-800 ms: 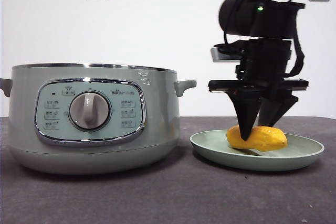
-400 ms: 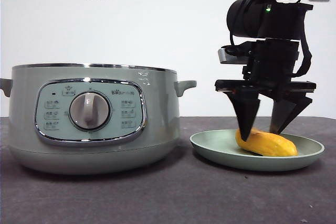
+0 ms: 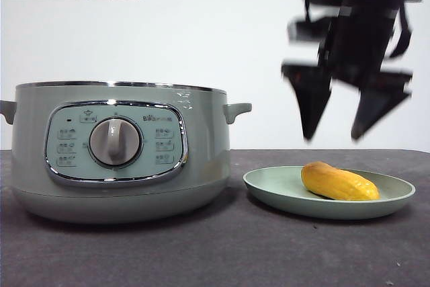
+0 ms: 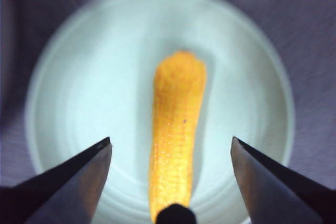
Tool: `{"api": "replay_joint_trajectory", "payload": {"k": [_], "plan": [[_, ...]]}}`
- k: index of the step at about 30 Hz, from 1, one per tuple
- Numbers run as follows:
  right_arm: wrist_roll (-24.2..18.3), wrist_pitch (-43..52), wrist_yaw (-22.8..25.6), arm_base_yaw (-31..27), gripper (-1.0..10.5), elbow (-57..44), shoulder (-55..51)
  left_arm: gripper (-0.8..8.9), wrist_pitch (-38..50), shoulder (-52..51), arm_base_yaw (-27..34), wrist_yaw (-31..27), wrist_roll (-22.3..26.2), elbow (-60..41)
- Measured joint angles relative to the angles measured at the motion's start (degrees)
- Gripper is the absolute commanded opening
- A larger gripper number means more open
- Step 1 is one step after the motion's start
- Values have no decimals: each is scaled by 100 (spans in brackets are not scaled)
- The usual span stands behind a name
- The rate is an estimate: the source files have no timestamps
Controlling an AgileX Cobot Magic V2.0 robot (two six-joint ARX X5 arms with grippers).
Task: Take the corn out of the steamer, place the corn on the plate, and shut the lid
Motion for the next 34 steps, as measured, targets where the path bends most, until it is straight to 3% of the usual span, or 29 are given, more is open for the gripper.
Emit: {"api": "replay_joint_trajectory", "payload": {"k": [6,16,34], "plan": [[-2,-11,2,0,379,2,-835,-9,4,588,-15,413,-2,0],[-2,-111,4,0,379,2,-1928,-9,396,1661,-15,417,-4,0],[-2,-166,17,0,378,2,-2000,-9,542,2009,-68,505,-216,0]]}}
